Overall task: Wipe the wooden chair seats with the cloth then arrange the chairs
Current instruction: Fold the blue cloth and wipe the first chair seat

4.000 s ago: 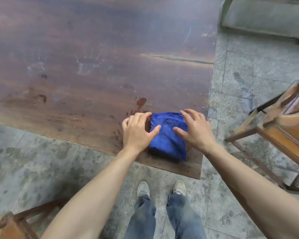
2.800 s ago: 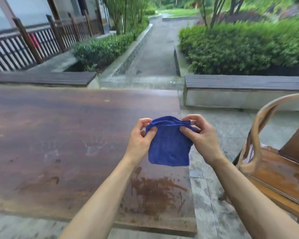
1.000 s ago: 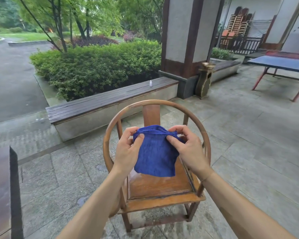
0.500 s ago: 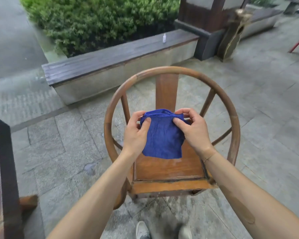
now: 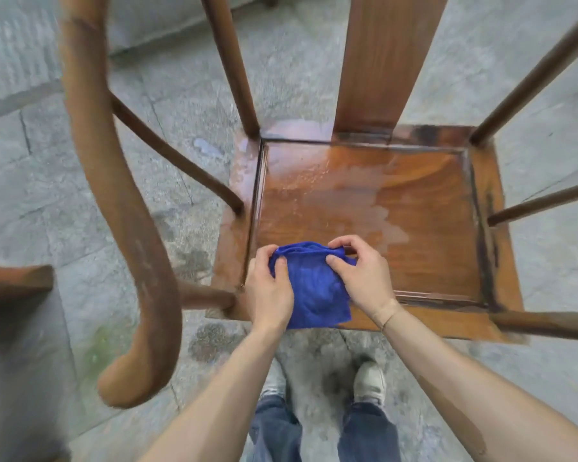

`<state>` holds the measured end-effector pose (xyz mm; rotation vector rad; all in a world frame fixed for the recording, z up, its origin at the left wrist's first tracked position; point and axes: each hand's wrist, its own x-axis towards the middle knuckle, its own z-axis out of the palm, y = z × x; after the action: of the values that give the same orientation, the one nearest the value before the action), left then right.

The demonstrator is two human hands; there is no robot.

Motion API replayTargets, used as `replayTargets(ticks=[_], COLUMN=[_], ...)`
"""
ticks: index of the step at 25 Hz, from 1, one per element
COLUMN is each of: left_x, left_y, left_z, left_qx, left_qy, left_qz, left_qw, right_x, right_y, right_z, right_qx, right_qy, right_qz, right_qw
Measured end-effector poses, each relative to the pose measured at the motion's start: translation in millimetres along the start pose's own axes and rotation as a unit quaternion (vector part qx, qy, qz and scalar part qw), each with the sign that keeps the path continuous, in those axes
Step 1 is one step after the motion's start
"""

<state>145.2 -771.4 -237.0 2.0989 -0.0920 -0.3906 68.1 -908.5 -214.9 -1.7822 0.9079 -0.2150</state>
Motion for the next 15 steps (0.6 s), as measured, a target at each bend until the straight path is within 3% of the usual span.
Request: replayTargets(ticks=[5,8,11,15], left_x=[34,24,21,16], left_y=[-41,-61,-83,-85], left_z=[35,43,47,61], left_qx=[0.15,0.337,0.433,0.484], left_qy=[0.021,0.023,-0.09,-0.139], left_qz=[0.071,0.228,0.33,0.303], left_qw=[0.986,0.913,0.834,0.809], right_x=[45,69,112,156], right_y=[62,77,95,131], right_z=[29,8,-43,-100], right_qx=[-0.119,-0.262,-0.357,-0.428], right_qy=[-0.011,0.084,0.147,0.109], right_qz=[-0.1,-0.171,-0.138,-0.045], right_qw=[0.988,0.946,0.912,0.896])
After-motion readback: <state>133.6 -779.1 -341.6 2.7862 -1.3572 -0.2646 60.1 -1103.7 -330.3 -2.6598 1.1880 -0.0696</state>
